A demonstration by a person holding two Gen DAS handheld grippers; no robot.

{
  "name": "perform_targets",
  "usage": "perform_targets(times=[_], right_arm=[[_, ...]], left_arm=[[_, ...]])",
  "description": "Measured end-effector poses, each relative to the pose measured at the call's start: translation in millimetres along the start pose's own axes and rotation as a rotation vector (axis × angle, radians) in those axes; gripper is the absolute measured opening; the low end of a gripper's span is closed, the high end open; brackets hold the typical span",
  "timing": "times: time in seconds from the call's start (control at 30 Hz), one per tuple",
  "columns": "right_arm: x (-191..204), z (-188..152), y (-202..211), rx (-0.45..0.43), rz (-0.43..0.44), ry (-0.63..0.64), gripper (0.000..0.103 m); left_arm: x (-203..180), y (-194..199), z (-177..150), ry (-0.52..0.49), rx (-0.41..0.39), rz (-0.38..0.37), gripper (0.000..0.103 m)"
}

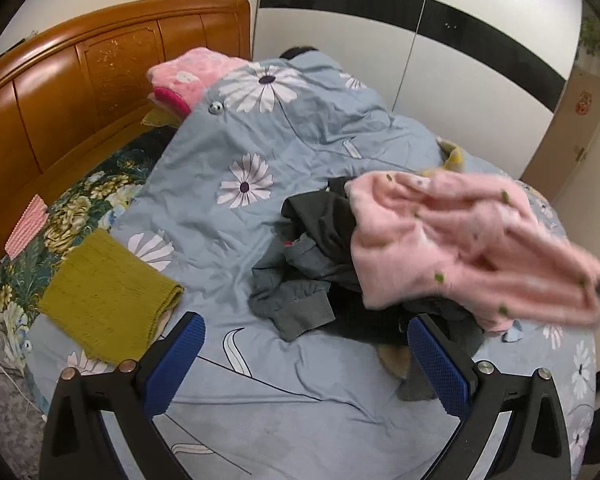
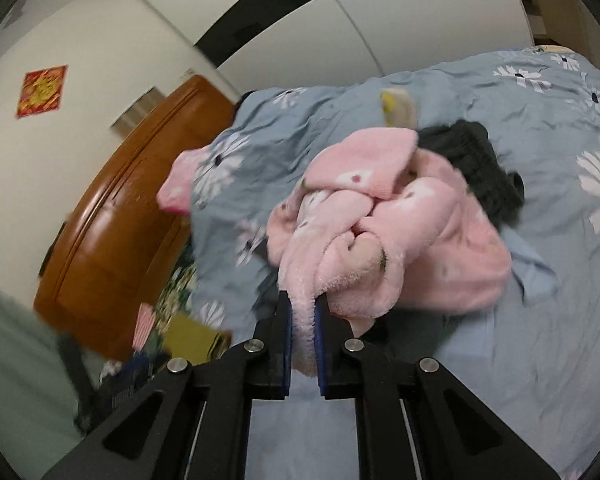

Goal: Fold clothes

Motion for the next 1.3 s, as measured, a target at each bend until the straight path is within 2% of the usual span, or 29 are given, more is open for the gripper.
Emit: perform_targets(times=[0.17,0.23,0.3,0.43,0.57,0.7,0.8,0.87,0.9,0.93,1.03,1.1,1.17,1.23,1.3], right_arm=[[16.8,-77.3,59.1,0.046,0.021,0.003,0.009],[7.9,-109.8,71.1,0.1,-0.01,-0.02,0.009],[-6.2,-143.9,69.1,0.177,-0.067,-0.046,0.009],[-49.2,-211.3,47.3,0.316,-0.158,-0.189,0.009],[-75.4,-252.7,44.1,0.343,-0.195,-0.324,0.01],[-76.2,-260.0,47.2,0.331,-0.195,-0.343,0.01],[-77.7,-264.1,46.2,0.339,-0.202,-0.336,0.01],[-80.2,-264.2,46.2,0.337,-0.205,-0.333,0.01],[-82.6,-264.5,48.4,0.334,-0.205,-0.333,0.01],[-83.6,-264.3,50.0,0.331,-0.205,-0.332,0.01],[-85.5,-262.1,52.2,0.33,-0.213,-0.32,0.01],[-86.9,-262.8,53.8,0.331,-0.213,-0.318,0.01],[-90.0,-265.2,54.7,0.336,-0.215,-0.326,0.011],[-93.5,-268.9,54.8,0.352,-0.22,-0.328,0.011],[-97.6,-271.5,53.8,0.374,-0.233,-0.323,0.012]], left_arm=[[-8.0,26.2,-20.4,-0.05,0.021,-0.043,0.103],[-17.8,29.1,-33.4,-0.084,0.05,-0.068,0.103],[-33.3,25.4,-51.4,-0.127,0.099,-0.089,0.103],[-75.8,11.3,-95.7,-0.228,0.224,-0.158,0.103],[-124.1,-11.7,-141.2,-0.325,0.339,-0.203,0.103],[-173.8,-47.4,-181.8,-0.419,0.435,-0.238,0.099],[-194.7,-79.6,-205.0,-0.487,0.504,-0.196,0.08],[-201.5,-99.9,-218.5,-0.507,0.574,-0.165,0.043],[-202.7,-107.3,-223.5,-0.509,0.605,-0.149,0.033],[-202.8,-109.6,-225.8,-0.508,0.618,-0.139,0.009],[-197.2,-100.5,-214.7,-0.449,0.596,-0.164,0.007],[-185.6,-84.1,-192.9,-0.4,0.538,-0.18,0.007],[-162.7,-63.3,-156.6,-0.336,0.45,-0.184,0.007],[-137.1,-53.2,-123.0,-0.3,0.36,-0.138,0.007],[-96.2,-46.0,-89.5,-0.232,0.287,-0.068,0.007]])
Point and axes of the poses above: each gripper's, at about its wrist camera, not at the fingertips, and y roughly against the way its jaws point, x to its left, z to its top, the point moved 3 cm from there along -y, roughly the way its jaws point, and after that the axes turned 13 degrees about y, right-handed, at the moved point
